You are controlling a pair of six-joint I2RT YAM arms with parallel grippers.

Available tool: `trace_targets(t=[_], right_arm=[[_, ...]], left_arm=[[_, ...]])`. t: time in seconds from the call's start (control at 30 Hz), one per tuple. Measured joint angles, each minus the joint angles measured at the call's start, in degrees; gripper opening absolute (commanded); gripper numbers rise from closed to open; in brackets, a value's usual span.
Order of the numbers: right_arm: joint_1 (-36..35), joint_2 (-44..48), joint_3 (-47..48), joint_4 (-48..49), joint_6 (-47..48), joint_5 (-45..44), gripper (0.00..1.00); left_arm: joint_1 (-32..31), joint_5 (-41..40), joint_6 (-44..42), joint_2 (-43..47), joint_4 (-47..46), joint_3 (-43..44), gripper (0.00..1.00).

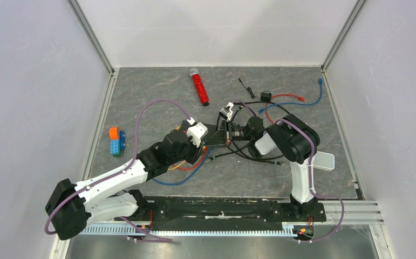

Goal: Insert the plug into the switch port
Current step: Insert the connector into the switch port.

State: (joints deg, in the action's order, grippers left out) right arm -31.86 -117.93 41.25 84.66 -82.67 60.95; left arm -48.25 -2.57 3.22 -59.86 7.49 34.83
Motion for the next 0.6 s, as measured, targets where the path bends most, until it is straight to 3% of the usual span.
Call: trace_targets(t=[0.37, 0.6], right_arm=[[0.04, 0.0, -0.28, 0.59, 1.62, -0.94, 0.0], [0.13, -0.26, -0.28, 0.59, 1.99, -1.33, 0.0]], left_arm=[[0.0, 0.07, -5.53, -0.7, 3.65, 3.76, 0.36], [0.0, 1.16, -6.67, -0.81, 4.44, 4.11, 0.21]])
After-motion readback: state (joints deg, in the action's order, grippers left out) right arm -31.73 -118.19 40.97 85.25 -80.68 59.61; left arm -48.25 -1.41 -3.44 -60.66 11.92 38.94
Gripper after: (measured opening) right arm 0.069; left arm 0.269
